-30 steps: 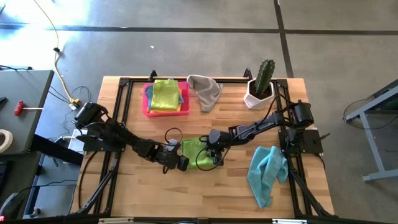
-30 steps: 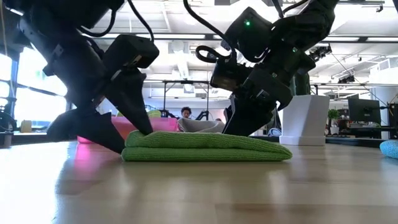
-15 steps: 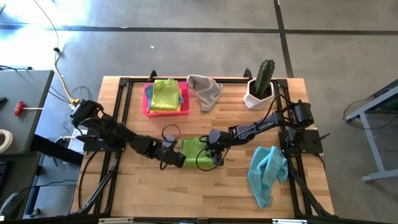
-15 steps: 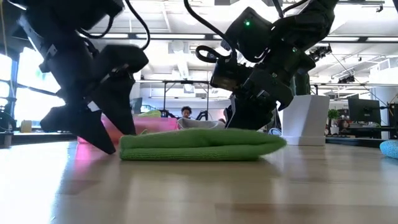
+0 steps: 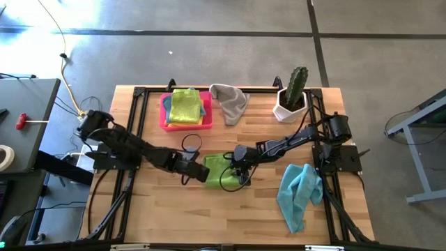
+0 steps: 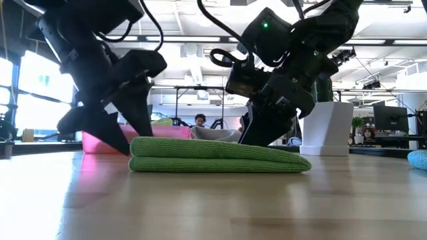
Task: Fold microfiber towels
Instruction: Put the green towel into the bin
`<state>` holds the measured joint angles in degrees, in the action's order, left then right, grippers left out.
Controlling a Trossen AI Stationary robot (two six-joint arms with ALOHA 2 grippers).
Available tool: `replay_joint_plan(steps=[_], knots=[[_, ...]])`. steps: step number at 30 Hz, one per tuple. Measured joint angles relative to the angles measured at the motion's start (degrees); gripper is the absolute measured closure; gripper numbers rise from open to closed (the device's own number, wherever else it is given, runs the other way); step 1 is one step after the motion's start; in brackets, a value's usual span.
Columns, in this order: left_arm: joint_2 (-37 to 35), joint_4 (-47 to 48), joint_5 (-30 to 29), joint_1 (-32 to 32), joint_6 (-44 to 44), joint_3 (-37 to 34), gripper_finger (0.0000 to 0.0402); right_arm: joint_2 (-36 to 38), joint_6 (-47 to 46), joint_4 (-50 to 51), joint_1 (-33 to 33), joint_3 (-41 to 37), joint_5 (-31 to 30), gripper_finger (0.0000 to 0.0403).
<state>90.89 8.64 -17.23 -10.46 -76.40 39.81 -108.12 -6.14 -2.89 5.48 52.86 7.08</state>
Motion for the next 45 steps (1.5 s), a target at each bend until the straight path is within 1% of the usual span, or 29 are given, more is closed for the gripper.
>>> replay_joint_plan(steps=[3, 8, 10, 14, 20, 24, 30, 34, 38, 39, 42, 45], knots=[[2.21, -2.26, 1.83, -0.05, -2.09, 0.02, 0.0187, 0.0, 0.16, -0.18, 0.0, 0.0, -0.01, 0.0265], [5.96, -11.37, 3.74, 0.26, -2.75, 0.17, 0.0188, 0.0, 1.54, -0.58, -0.01, -0.06, -0.01, 0.0265], [6.58, -13.18, 4.13, 0.68, -2.75, 0.2, 0.0188, 0.0, 1.66, -0.65, 0.0, -0.07, -0.01, 0.0265], [6.77, -13.62, 5.02, 1.65, -2.94, 0.24, 0.0188, -0.02, 1.66, -0.72, 0.02, -0.07, -0.01, 0.0265], [6.9, -13.57, 3.88, 3.11, -3.12, 0.24, 0.0196, -0.02, 2.09, -0.81, 0.01, -0.07, -0.01, 0.0265], [8.17, -14.07, 2.95, 3.91, -2.83, 0.27, 0.0225, -0.04, 2.09, -0.98, 0.0, -0.07, -0.03, 0.0265], [10.79, -19.89, 2.88, 5.52, 2.55, 0.17, 0.0284, -0.04, 2.05, -1.38, 0.0, -0.1, -0.02, 0.0265], [10.93, -20.63, 3.25, 6.27, 5.22, 0.14, 0.0333, -0.04, 1.09, -1.39, 0.01, -0.09, -0.04, 0.0265], [10.51, -20.28, 6.46, 7.28, 7.97, 0.09, 0.0389, -0.1, 1.29, -1.57, 0.05, -0.09, -1.28, 0.0265], [10.49, -20.28, 7.18, 7.6, 8.31, 0.09, 0.0394, 0.06, 1.66, -1.43, 0.06, -0.09, -1.79, 0.0265], [10.02, -20.27, 10.29, 8.88, 10.09, 0.09, 0.039, 1.07, 2.17, -0.57, -0.01, -0.14, -3.28, 0.0265], [9.72, -19.45, 12.68, 10.61, 12.71, 0.52, 0.0396, 3.85, 2.15, 2.39, -0.01, -0.26, -3.6, 0.0265]])
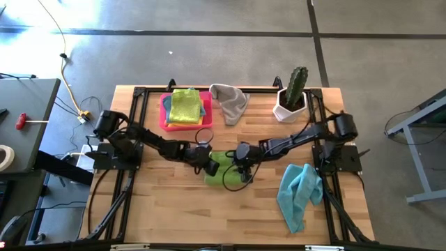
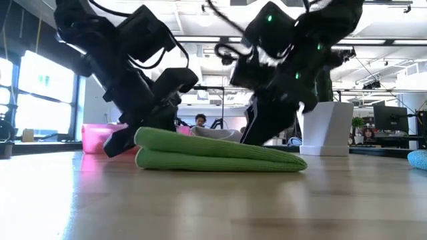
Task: Fold microfiber towels
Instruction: Put the green towel into the bin
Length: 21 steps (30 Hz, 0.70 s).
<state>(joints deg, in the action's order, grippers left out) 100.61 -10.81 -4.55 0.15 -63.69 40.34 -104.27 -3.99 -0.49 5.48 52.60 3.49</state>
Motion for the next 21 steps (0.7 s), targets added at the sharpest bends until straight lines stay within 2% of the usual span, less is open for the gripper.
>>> replay_joint_plan(steps=[5, 12, 21], knots=[[-1.06, 2.0, 3.27, 4.77, 7.84, 3.78, 0.0397, 7.79, -0.06, 8.24, 0.32, 0.02, -3.54, 0.0265], [-1.08, 13.35, 6.03, 14.51, 23.11, 14.85, 0.0397, 17.07, -2.28, 15.85, 1.4, -0.08, -11.19, 0.0265], [-1.19, 30.48, 5.81, 27.26, 37.99, 28.87, 0.0397, 18.82, -5.24, 19.21, 1.42, -0.13, -11.84, 0.0265]])
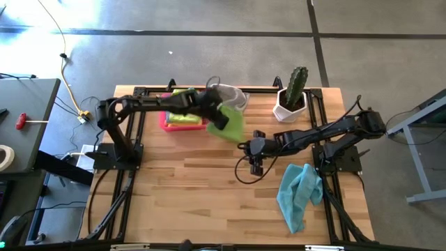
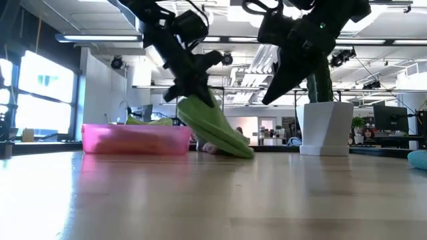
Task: Fold microfiber towels
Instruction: Put the green towel into the bin
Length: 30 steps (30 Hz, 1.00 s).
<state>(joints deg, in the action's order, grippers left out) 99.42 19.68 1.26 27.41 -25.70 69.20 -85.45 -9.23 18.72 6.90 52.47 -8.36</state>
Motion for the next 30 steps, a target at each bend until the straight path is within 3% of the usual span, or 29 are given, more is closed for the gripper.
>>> replay_joint_plan(steps=[8, 17, 22, 30], knots=[[0.0, 19.59, -4.38, 9.62, 5.56, 4.79, 0.0397, 0.0, -0.95, 1.71, 0.0, 0.0, -0.22, 0.0265], [0.0, 23.19, -6.68, 15.83, 7.53, 8.32, 0.0397, 0.0, -1.02, 1.66, 0.0, 0.0, -0.4, 0.0265], [-0.07, 30.73, -7.33, 16.48, 8.99, 11.31, 0.0397, 0.0, -0.97, 1.66, 0.0, 0.0, -0.4, 0.0265], [-0.9, 42.28, -19.85, 16.03, 11.37, 12.36, 0.0397, 0.0, -0.84, 1.64, 0.0, 0.0, -0.4, 0.0265]])
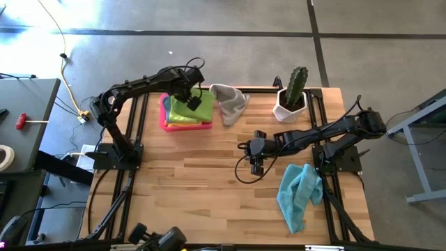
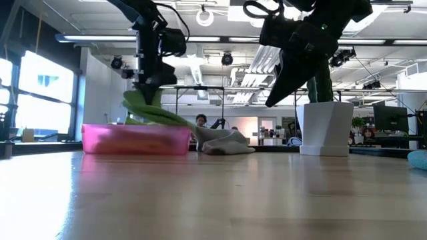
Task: Fold microfiber towels
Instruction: Put the green towel into the bin
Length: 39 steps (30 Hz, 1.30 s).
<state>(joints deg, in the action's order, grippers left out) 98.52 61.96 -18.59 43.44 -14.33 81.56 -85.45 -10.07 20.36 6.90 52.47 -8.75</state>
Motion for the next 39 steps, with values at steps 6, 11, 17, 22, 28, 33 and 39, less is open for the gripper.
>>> replay_joint_plan(steps=[6, 11, 17, 22, 28, 33, 39], knots=[[-0.02, 6.13, -5.21, 0.15, -0.47, -0.24, 0.0397, 0.0, 0.0, 0.0, 0.0, 0.0, 0.02, 0.0265], [0.0, 5.63, -6.59, 0.11, -2.54, -1.77, 0.0397, 0.0, 0.0, 0.0, 0.0, 0.02, 0.02, 0.0265], [0.0, 5.13, -6.99, 0.11, -4.17, -5.32, 0.0385, -0.02, 0.02, 0.0, 0.0, 0.02, 0.04, 0.0265], [0.01, 5.6, -6.18, 0.04, -3.86, -7.99, 0.0347, 0.0, 0.02, -0.02, 0.0, 0.02, 0.04, 0.0265], [0.04, 6.34, -11.25, 0.0, -3.06, -7.28, 0.0294, 0.0, -0.05, -0.02, 0.0, 0.02, 0.17, 0.0265], [0.04, 8.83, -20.87, 0.02, -3.25, -3.37, 0.0258, 0.0, -0.28, 0.84, -0.01, 0.04, 0.23, 0.0265], [0.01, 12.03, -14.0, 0.01, -5.54, 1.76, 0.0239, 0.0, -0.31, 3.31, 0.0, 0.07, 0.09, 0.0265]])
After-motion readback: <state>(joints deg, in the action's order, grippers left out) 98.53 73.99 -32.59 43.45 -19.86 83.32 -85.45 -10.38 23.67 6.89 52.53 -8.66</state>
